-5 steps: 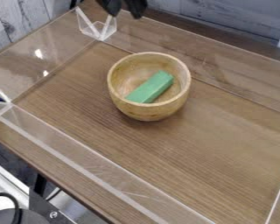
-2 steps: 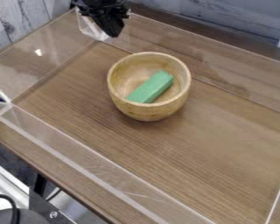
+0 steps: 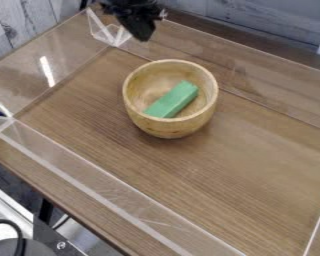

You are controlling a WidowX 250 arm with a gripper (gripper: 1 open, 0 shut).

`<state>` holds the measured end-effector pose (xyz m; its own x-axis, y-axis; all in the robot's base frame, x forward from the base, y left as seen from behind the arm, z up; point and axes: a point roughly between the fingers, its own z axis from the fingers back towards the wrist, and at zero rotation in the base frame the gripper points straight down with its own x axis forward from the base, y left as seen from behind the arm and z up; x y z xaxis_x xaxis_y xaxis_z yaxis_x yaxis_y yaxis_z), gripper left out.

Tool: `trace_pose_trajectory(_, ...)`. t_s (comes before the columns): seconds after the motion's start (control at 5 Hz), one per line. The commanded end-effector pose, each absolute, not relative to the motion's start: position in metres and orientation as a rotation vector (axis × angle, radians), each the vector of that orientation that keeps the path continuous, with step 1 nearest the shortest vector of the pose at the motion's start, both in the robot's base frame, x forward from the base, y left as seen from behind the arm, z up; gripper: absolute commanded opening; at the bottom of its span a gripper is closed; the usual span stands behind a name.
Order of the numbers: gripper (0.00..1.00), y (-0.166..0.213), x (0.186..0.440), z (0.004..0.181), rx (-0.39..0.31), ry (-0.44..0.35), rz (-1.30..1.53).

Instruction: Put the green block in the brown bowl

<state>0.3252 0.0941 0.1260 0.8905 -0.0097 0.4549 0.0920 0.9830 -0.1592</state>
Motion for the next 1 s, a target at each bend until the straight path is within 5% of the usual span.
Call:
trace_pose_trajectory(0.0, 0.00, 0.085, 0.317, 0.137, -0.157, -0.550, -0.084)
trace_pose_trajectory(0.2, 0.00, 0.082, 0.315, 0.129, -0.158, -0.572, -0.082)
trace_pose_trajectory(0.4, 0.00, 0.083, 0.314, 0.144, -0.166, -0.597, -0.076)
trace_pose_trajectory(0.6, 1.00, 0.091, 0.313, 0.150, -0.165, -0.616, -0.075)
trace_pose_trajectory(0.8, 0.00, 0.097, 0.309, 0.152, -0.165, -0.624, -0.072)
